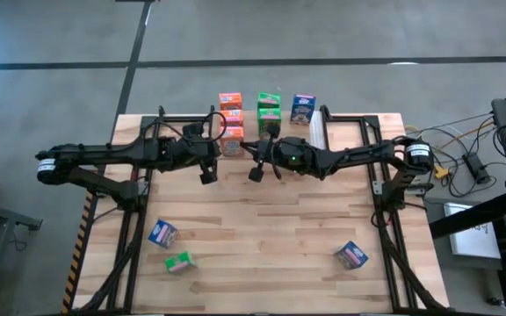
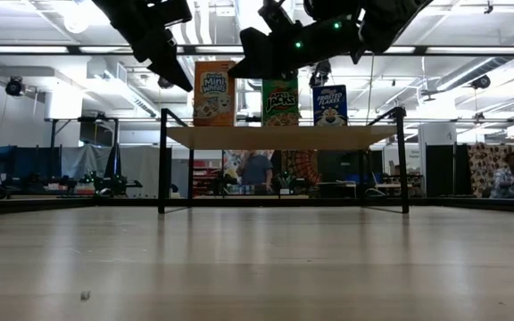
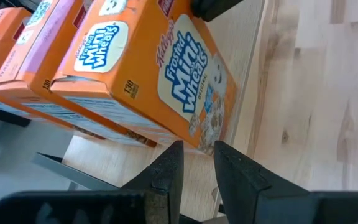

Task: Stack cereal on shelf
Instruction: Put the orange cereal box aligned with the other orange cereal box on the shelf

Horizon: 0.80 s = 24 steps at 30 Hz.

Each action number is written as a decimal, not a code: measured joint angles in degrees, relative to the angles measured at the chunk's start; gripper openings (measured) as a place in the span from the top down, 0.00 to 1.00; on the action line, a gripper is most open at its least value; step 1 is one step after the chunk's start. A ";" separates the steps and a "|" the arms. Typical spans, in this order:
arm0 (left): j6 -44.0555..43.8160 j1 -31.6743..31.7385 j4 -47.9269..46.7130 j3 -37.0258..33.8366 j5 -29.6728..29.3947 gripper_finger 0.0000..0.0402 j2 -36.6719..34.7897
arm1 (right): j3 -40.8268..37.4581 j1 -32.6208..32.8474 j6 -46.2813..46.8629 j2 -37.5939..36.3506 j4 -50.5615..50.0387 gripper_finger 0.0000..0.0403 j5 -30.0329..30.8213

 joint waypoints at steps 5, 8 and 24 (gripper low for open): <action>0.00 0.00 0.00 0.00 0.00 0.82 0.00 | 0.00 -0.03 0.09 0.00 -0.52 0.98 -0.04; 0.00 -0.01 0.00 0.00 0.02 0.82 0.00 | 0.00 0.00 0.13 0.00 -1.31 0.98 -0.04; -4.87 -5.10 -0.04 0.00 0.03 0.82 -2.46 | 0.33 6.05 3.98 -6.85 -13.61 0.98 -0.33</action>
